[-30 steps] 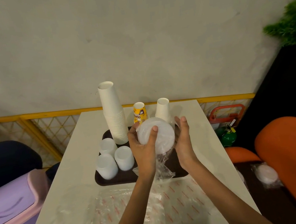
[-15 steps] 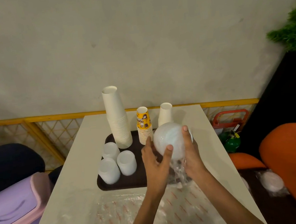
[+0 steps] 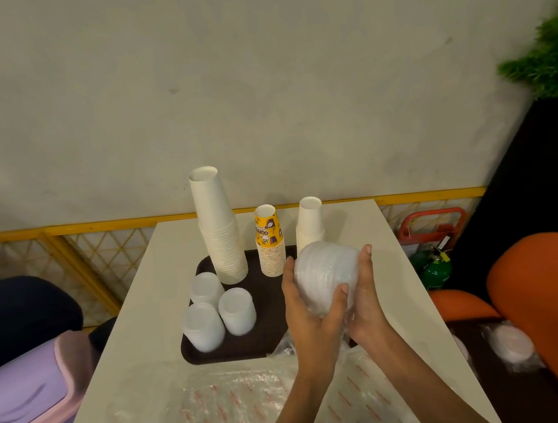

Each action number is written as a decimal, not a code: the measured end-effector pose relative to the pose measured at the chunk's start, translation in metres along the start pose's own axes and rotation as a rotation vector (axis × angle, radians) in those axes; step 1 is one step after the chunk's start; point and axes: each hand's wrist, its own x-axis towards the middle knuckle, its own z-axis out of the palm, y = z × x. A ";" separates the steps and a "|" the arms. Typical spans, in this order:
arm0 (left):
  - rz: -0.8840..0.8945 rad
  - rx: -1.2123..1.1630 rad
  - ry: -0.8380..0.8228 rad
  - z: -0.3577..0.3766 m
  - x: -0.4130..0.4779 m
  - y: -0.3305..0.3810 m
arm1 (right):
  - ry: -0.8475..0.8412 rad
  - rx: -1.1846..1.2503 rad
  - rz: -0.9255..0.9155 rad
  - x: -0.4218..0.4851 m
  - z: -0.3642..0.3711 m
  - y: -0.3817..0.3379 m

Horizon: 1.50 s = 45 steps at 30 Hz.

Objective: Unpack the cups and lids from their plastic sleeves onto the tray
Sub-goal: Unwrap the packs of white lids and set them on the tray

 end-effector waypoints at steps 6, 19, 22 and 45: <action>0.100 0.114 0.058 -0.011 0.003 -0.009 | 0.125 -0.339 0.151 0.008 -0.006 -0.007; 0.216 0.081 -0.142 -0.026 -0.007 -0.027 | -0.104 -0.428 0.159 0.001 -0.024 -0.024; 0.118 0.014 -0.141 -0.027 0.001 -0.021 | -0.125 -0.509 0.142 0.001 -0.031 -0.028; -0.021 0.015 -0.507 -0.049 0.025 -0.007 | -0.125 -0.761 0.091 0.001 -0.029 -0.034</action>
